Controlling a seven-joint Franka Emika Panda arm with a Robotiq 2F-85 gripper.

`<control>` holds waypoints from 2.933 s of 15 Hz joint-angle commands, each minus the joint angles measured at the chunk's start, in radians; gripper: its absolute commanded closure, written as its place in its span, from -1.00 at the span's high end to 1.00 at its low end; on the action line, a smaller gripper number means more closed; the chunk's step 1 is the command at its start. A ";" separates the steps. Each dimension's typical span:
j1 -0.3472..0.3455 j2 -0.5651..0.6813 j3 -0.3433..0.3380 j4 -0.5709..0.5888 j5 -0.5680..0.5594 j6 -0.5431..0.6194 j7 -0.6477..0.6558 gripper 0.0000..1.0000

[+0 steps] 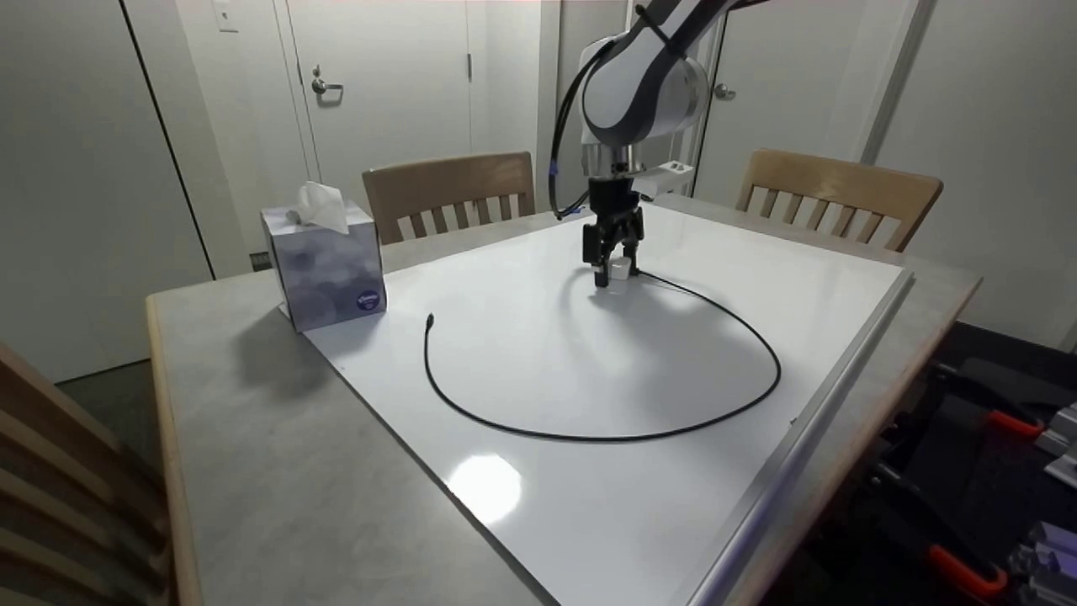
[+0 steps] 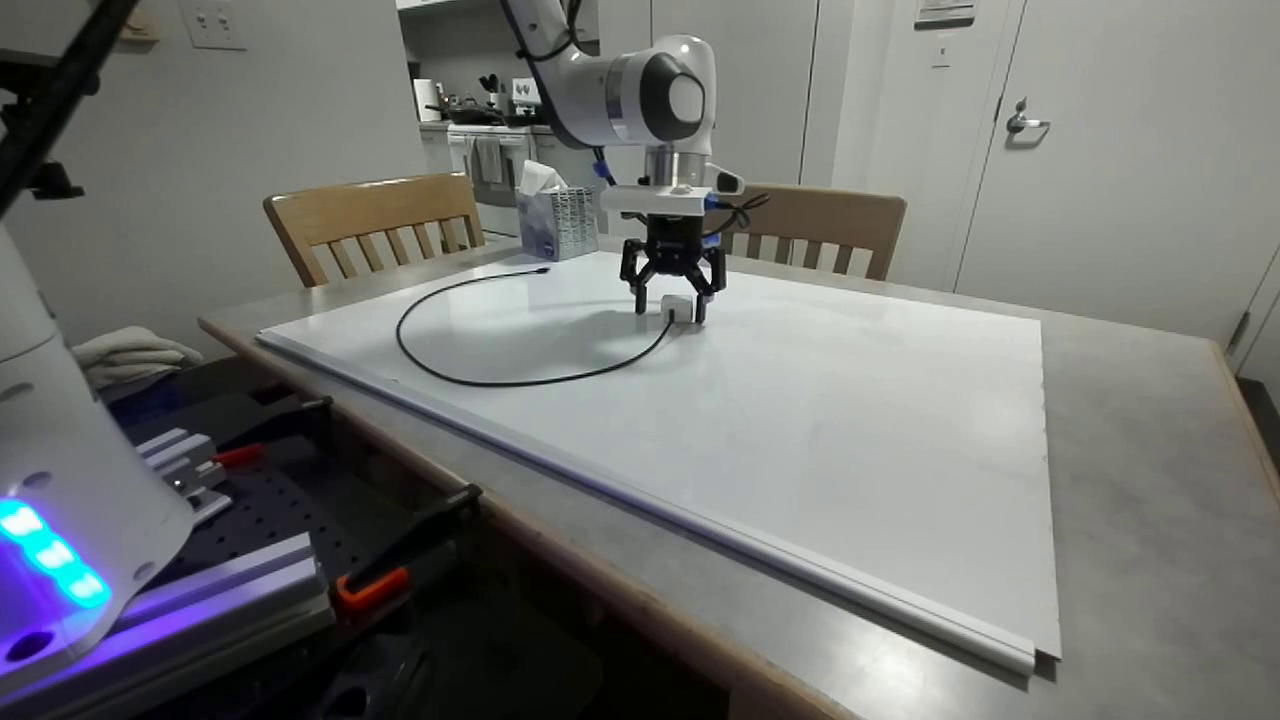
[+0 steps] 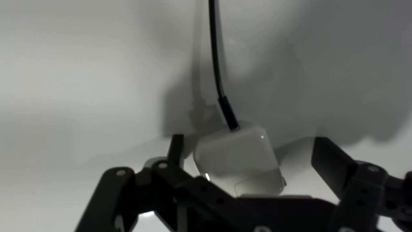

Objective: Straighten the charger cable.

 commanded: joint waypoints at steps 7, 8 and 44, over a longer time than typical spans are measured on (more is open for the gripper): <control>-0.003 -0.010 -0.039 -0.088 -0.102 0.289 -0.139 1.00; -0.031 -0.016 -0.012 -0.098 -0.070 0.289 -0.167 1.00; -0.074 -0.039 -0.046 -0.081 0.100 0.226 -0.071 -0.45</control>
